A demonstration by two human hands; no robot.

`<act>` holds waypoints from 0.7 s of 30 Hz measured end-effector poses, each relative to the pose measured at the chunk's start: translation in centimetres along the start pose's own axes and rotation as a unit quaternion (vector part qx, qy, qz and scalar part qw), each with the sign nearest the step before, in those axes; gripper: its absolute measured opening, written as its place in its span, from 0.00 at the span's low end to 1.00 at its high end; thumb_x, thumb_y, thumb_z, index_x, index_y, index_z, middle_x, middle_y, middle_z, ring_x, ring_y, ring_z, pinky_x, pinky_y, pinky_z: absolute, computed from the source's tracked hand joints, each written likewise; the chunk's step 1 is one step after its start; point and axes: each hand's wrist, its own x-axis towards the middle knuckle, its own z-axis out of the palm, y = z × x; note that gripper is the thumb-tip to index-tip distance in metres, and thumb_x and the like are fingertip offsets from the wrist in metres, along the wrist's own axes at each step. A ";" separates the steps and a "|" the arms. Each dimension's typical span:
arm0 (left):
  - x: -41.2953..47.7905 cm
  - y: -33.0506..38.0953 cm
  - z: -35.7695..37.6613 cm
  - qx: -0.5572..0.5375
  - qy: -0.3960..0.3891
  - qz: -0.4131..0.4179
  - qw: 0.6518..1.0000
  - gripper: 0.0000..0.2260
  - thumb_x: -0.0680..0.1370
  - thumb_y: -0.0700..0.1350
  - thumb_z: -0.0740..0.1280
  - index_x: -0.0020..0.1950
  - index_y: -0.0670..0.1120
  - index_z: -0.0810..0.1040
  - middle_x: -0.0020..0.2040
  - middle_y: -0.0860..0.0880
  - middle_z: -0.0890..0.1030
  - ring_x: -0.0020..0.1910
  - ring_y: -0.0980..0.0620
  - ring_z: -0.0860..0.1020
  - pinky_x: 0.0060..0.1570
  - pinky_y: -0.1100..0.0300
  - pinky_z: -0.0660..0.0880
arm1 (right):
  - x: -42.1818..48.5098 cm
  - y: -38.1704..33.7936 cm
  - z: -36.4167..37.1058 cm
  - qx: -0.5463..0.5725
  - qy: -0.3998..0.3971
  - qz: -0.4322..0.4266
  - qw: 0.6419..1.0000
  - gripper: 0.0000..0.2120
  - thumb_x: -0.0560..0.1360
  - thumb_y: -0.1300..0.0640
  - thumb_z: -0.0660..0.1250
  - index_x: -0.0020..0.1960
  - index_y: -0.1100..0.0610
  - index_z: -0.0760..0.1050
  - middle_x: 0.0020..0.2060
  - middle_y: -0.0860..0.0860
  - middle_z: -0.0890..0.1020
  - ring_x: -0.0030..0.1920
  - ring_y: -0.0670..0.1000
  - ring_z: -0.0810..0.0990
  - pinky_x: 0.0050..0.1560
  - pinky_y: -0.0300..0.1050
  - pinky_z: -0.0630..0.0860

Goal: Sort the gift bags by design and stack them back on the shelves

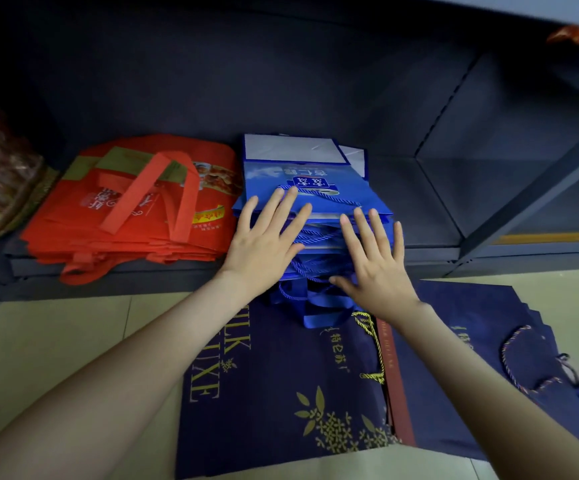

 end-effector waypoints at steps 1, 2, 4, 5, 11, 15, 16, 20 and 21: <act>-1.2 0.4 -0.4 -0.027 0.002 -0.018 0.999 0.26 0.80 0.55 0.55 0.75 0.47 0.62 0.75 0.41 0.62 0.74 0.43 0.61 0.69 0.43 0.54 | -1.2 -0.7 0.2 0.010 0.008 -0.013 1.000 0.50 0.69 0.40 0.70 0.78 0.55 0.45 0.76 0.57 0.57 0.76 0.59 0.51 0.72 0.64 0.46; -2.9 1.1 -0.7 -0.064 -0.001 -0.034 0.997 0.26 0.79 0.55 0.56 0.76 0.46 0.61 0.75 0.41 0.61 0.74 0.43 0.59 0.70 0.42 0.53 | -2.9 -1.6 0.7 0.028 0.000 -0.029 0.999 0.50 0.69 0.39 0.69 0.79 0.55 0.44 0.76 0.56 0.57 0.76 0.58 0.51 0.72 0.64 0.47; -7.8 3.0 -1.0 -0.128 -0.036 -0.044 0.990 0.29 0.77 0.56 0.57 0.75 0.45 0.60 0.76 0.40 0.59 0.74 0.43 0.58 0.70 0.43 0.51 | -7.4 -3.5 2.2 0.059 -0.080 -0.076 0.992 0.55 0.65 0.34 0.69 0.79 0.53 0.43 0.76 0.53 0.57 0.77 0.55 0.50 0.71 0.64 0.49; -10.7 4.2 -1.1 -0.145 -0.069 -0.032 0.987 0.30 0.76 0.58 0.57 0.75 0.44 0.60 0.76 0.41 0.59 0.74 0.44 0.58 0.70 0.43 0.50 | -10.0 -4.4 3.0 0.057 -0.142 -0.106 0.982 0.56 0.63 0.31 0.68 0.79 0.52 0.44 0.76 0.53 0.58 0.77 0.54 0.50 0.70 0.64 0.50; -23.9 9.3 -1.7 -0.147 -0.321 0.074 0.933 0.43 0.64 0.69 0.65 0.71 0.45 0.65 0.74 0.40 0.63 0.73 0.42 0.59 0.69 0.41 0.50 | -20.0 -6.2 6.2 -0.040 -0.342 -0.186 0.920 0.60 0.55 0.36 0.77 0.78 0.52 0.51 0.73 0.54 0.66 0.72 0.58 0.63 0.69 0.69 0.51; -25.1 10.2 -1.6 -0.138 -0.384 0.069 0.910 0.47 0.54 0.62 0.78 0.68 0.44 0.70 0.69 0.38 0.70 0.69 0.41 0.64 0.68 0.40 0.52 | -20.0 -6.1 6.2 -0.077 -0.326 -0.207 0.919 0.52 0.59 0.48 0.80 0.76 0.53 0.57 0.72 0.58 0.67 0.71 0.63 0.65 0.67 0.73 0.55; -24.9 10.3 -1.6 -0.140 -0.384 0.061 0.911 0.47 0.52 0.60 0.80 0.67 0.43 0.73 0.68 0.38 0.72 0.68 0.40 0.65 0.67 0.39 0.56 | -20.1 -6.3 6.1 -0.082 -0.324 -0.220 0.917 0.51 0.58 0.51 0.81 0.75 0.53 0.58 0.71 0.59 0.68 0.71 0.64 0.66 0.65 0.73 0.56; -23.5 10.3 -2.1 -0.179 -0.385 0.036 0.905 0.48 0.52 0.62 0.80 0.68 0.44 0.71 0.65 0.36 0.74 0.64 0.37 0.73 0.61 0.39 0.69 | -20.3 -6.2 4.6 -0.054 -0.269 -0.258 0.926 0.49 0.57 0.56 0.80 0.72 0.57 0.60 0.66 0.59 0.74 0.64 0.65 0.74 0.60 0.67 0.68; -23.2 10.2 -2.3 -0.184 -0.386 0.032 0.903 0.48 0.52 0.62 0.80 0.67 0.43 0.73 0.64 0.35 0.75 0.63 0.37 0.75 0.59 0.40 0.71 | -20.1 -6.1 4.0 -0.041 -0.247 -0.264 0.932 0.47 0.58 0.57 0.80 0.72 0.58 0.60 0.65 0.59 0.75 0.63 0.65 0.75 0.59 0.66 0.71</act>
